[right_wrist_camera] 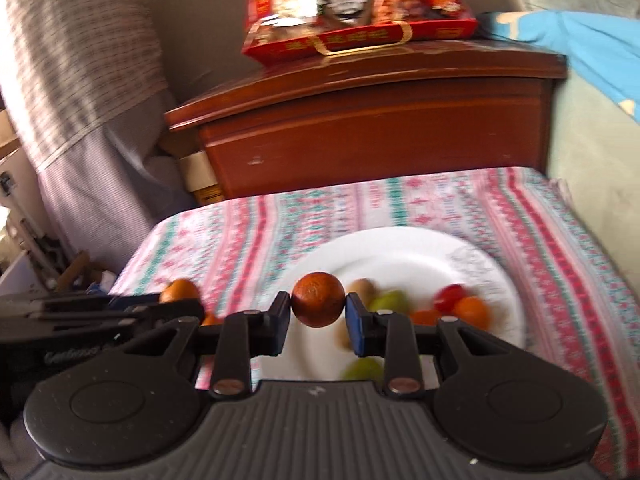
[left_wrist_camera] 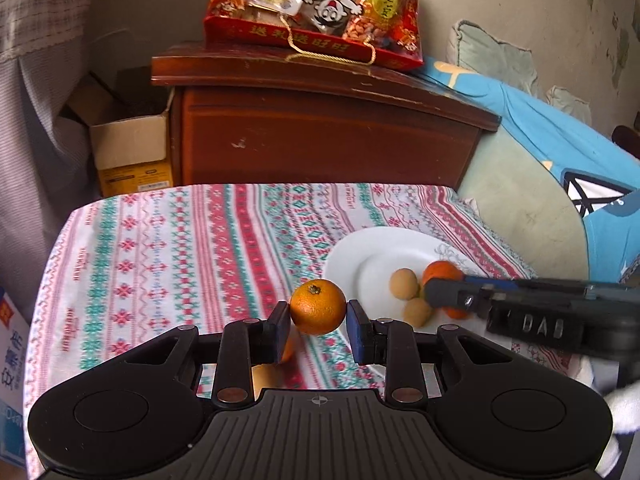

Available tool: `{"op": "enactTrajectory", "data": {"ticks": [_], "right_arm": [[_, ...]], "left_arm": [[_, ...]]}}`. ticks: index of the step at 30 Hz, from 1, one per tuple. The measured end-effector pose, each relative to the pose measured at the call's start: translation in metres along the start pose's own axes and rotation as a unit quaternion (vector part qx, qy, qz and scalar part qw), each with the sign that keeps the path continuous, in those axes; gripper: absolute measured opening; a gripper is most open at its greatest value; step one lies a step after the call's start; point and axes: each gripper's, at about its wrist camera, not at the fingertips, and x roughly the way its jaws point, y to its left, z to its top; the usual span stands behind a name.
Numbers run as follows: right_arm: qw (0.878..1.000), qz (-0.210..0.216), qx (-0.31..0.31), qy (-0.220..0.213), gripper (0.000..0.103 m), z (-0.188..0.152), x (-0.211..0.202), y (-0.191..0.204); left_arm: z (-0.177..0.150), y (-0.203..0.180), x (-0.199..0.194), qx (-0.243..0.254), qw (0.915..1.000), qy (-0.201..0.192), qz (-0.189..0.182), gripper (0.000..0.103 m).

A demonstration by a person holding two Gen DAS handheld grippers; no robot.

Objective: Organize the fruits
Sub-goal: 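Carry both tangerines onto the white plate and open both grippers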

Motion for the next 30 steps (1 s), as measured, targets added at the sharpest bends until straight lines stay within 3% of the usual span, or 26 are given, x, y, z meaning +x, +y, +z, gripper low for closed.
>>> {"op": "enactTrajectory", "data": {"ticks": [12,24,30], "right_arm": [[0.997,-0.031,0.071,-0.008,0.03,0.011,0.008,-0.045],[0.995,-0.034,0.097,0.003,0.03,0.01,0.018,-0.058],[0.994,-0.033,0.108,-0.001,0.033,0.012,0.016,-0.059]], "left_arm": [[0.0,-0.032,0.027,-0.001,0.9997,0.016,-0.018,0.027],[-0.006,-0.048,0.047,-0.005,0.9988,0.039,-0.029,0.028],[-0.004,-0.052,0.046,-0.011,0.9987,0.033,-0.038,0.03]]}}
